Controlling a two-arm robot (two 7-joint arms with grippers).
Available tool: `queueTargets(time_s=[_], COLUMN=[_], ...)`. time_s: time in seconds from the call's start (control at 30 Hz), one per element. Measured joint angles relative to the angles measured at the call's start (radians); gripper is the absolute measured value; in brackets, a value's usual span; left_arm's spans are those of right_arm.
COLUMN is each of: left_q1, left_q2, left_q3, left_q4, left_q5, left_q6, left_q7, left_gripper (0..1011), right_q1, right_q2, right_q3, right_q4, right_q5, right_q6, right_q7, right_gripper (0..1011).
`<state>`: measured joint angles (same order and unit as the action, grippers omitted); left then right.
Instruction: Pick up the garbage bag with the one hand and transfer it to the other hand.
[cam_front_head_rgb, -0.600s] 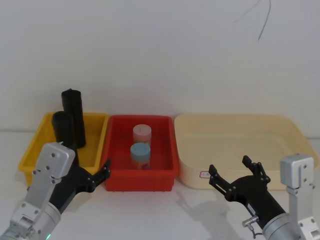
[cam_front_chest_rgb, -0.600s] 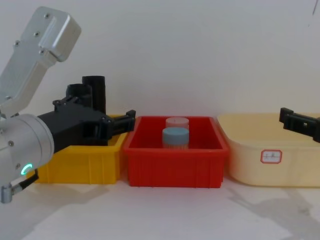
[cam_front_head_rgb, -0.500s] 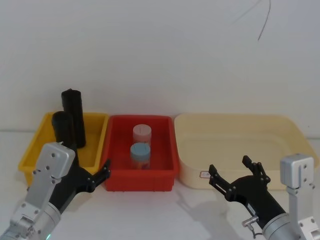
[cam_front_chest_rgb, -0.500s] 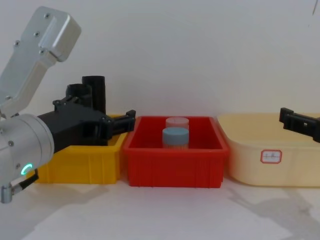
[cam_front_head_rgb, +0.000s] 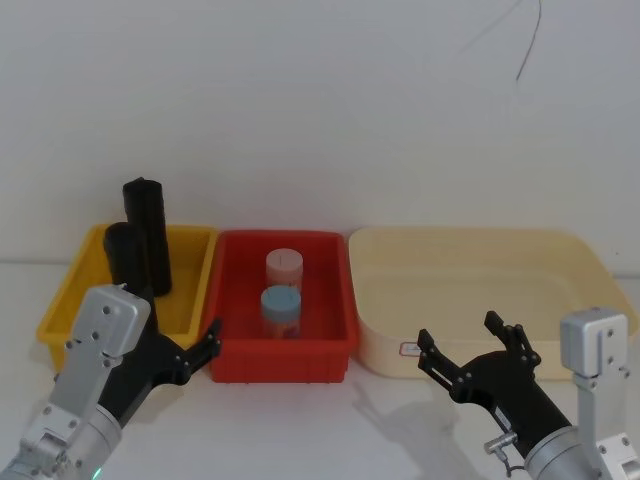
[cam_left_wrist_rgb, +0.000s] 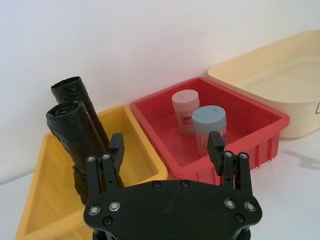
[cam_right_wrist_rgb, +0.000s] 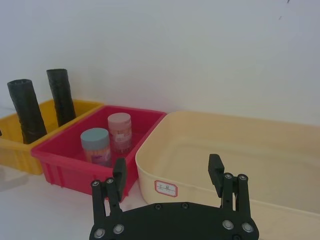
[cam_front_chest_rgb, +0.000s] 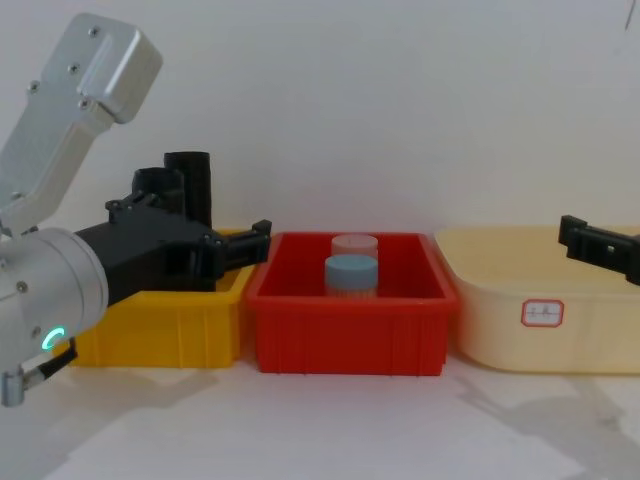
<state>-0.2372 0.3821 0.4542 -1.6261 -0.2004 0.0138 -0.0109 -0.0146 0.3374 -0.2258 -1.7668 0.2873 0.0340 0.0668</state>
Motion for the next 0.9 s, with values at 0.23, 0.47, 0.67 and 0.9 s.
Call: queueTargets(time_s=[0.23,0.47,0.67,0.9], left_q1=[-0.003,-0.006,-0.014,-0.040], left_q2=[-0.005,-0.017,-0.021,-0.029], left_q3=[-0.004,-0.024,-0.039,-0.054], left_q4=[0.002,0.022,0.054,0.114], left_q5=[0.003,0.005,0.000,-0.009], left_q6=[0.000,-0.001,-0.006,-0.017], left_q7=[0.006,0.022,0.022,0.005], left_gripper=[1002,1002,1002,1002], right_q1=[0.000,0.000,0.000,0.000], right_q2=[0.000,0.000,0.000,0.000], right_q3=[0.000,0.000,0.000,0.000], right_q4=[0.000,0.000,0.000,0.000], right_q5=[0.000,0.000,0.000,0.000], right_q6=[0.000,0.000,0.000,0.000], right_q7=[0.000,0.000,0.000,0.000], right_gripper=[1001,1001,1001,1001])
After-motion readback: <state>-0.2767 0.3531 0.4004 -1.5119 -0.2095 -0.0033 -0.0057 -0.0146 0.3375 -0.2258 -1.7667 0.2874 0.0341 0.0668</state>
